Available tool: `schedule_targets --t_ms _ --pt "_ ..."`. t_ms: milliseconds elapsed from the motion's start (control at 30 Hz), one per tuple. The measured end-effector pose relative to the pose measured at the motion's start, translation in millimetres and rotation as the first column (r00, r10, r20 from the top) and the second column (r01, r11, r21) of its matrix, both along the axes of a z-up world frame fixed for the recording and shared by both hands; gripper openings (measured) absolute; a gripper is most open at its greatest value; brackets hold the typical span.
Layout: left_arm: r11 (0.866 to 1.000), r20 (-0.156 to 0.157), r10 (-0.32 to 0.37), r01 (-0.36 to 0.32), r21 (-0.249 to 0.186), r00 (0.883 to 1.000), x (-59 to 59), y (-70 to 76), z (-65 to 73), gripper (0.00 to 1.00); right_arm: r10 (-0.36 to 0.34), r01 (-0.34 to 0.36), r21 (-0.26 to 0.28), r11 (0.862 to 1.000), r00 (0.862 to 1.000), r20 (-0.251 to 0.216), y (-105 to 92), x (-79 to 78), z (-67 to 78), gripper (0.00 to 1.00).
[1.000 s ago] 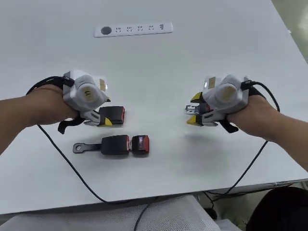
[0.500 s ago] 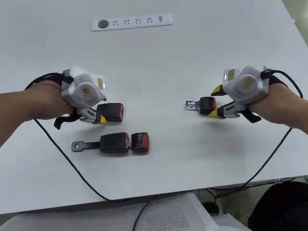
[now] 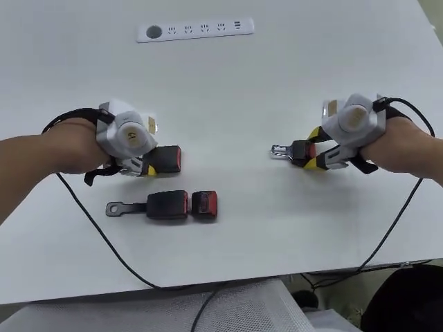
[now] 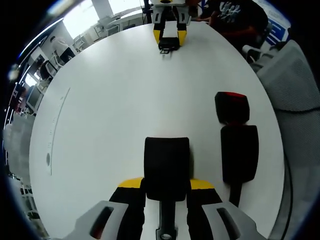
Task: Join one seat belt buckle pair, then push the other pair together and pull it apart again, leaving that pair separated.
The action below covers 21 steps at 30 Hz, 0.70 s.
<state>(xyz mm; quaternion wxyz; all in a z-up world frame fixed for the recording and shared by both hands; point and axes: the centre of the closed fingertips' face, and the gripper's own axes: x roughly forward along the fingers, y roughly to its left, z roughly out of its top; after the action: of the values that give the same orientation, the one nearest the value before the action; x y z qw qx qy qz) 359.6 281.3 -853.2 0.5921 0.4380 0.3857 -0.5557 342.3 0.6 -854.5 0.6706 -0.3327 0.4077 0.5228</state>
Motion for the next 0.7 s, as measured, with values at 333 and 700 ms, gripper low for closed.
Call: schedule_targets --t_ms 333,700 --pt "0.999 -0.035 0.039 -0.038 0.025 0.999 0.7 2.1 -2.2 0.32 0.021 -0.021 -0.005 1.000 1.000 -0.008 14.5 -2.6 -0.3 0.34" --pt "0.999 -0.039 0.041 -0.040 0.021 0.998 -0.8 3.1 -2.8 0.32 0.061 -0.061 0.024 0.998 0.998 0.005 60.7 -1.2 0.2 0.34"
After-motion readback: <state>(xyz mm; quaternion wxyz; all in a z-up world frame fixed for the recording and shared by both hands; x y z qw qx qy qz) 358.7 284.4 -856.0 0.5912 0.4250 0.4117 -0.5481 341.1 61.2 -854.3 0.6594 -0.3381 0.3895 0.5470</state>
